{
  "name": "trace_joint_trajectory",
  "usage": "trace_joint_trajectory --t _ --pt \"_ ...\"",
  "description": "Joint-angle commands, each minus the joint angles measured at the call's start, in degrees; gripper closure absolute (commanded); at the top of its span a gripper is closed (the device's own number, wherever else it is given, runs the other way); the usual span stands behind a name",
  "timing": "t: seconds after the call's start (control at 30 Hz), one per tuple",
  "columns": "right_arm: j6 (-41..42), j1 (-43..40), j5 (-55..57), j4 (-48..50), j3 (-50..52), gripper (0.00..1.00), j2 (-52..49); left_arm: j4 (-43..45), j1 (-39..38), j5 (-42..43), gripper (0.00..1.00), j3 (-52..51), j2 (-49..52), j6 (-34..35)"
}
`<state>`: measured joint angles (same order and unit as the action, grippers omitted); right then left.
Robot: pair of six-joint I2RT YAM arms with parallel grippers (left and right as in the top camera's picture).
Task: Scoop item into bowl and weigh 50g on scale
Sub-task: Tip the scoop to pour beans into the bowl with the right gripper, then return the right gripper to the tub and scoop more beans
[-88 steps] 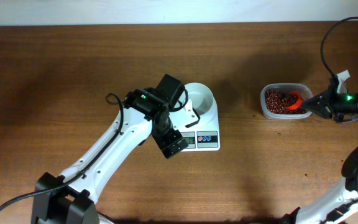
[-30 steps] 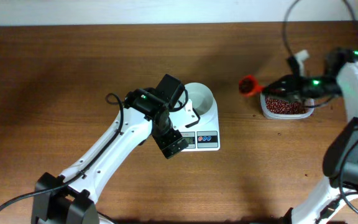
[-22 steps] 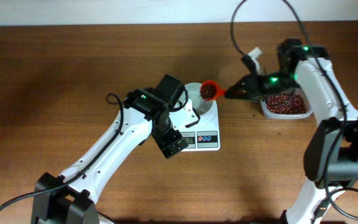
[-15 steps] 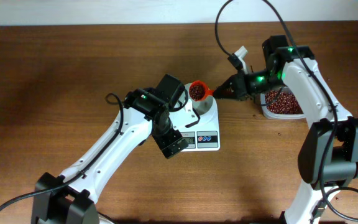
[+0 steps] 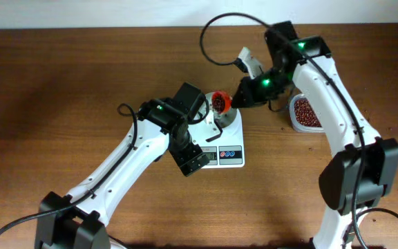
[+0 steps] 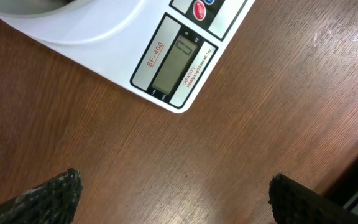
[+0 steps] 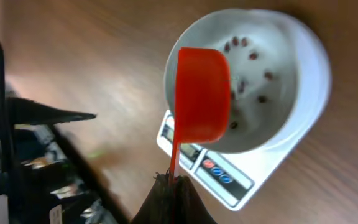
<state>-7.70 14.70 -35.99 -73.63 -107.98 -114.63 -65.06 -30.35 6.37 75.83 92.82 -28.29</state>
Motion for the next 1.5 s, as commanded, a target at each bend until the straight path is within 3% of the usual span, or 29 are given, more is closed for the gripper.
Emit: trace_joint_trajectory --t 0.0,0.13,0.5,0.6,0.9,1.0,1.13,1.27,1.47 --pt "-0.9 2.2 9.3 -1.1 -4.8 0.96 0.3 0.1 0.3 -0.2 0.01 -0.4 0.5 -0.5" --pt "-5.6 4.5 11.0 -3.0 -6.1 0.96 0.3 0.1 0.3 -0.2 0.01 -0.4 0.5 -0.5" --pt "-8.7 13.8 34.2 -3.8 -11.2 0.96 0.8 0.1 0.3 -0.2 0.01 -0.4 0.5 -0.5" --pt "-13.1 15.0 34.3 -5.9 -12.9 0.95 0.8 0.1 0.3 -0.2 0.01 -0.4 0.5 -0.5" --pt "-12.8 15.6 34.1 -5.2 -13.1 0.96 0.8 0.1 0.3 -0.2 0.01 -0.4 0.5 -0.5" --pt "-12.8 15.5 29.5 -5.0 -13.1 0.96 0.8 0.1 0.3 -0.2 0.01 -0.4 0.5 -0.5" --pt "-9.4 10.5 22.9 -5.6 -13.1 0.96 0.8 0.1 0.3 -0.2 0.01 -0.4 0.5 -0.5" --pt "-7.9 -0.2 12.0 -8.6 -13.1 0.96 0.8 0.1 0.3 -0.2 0.01 -0.4 0.5 -0.5" --pt "-7.9 -17.2 16.7 -15.4 -13.1 0.96 0.8 0.1 0.3 -0.2 0.01 -0.4 0.5 -0.5"
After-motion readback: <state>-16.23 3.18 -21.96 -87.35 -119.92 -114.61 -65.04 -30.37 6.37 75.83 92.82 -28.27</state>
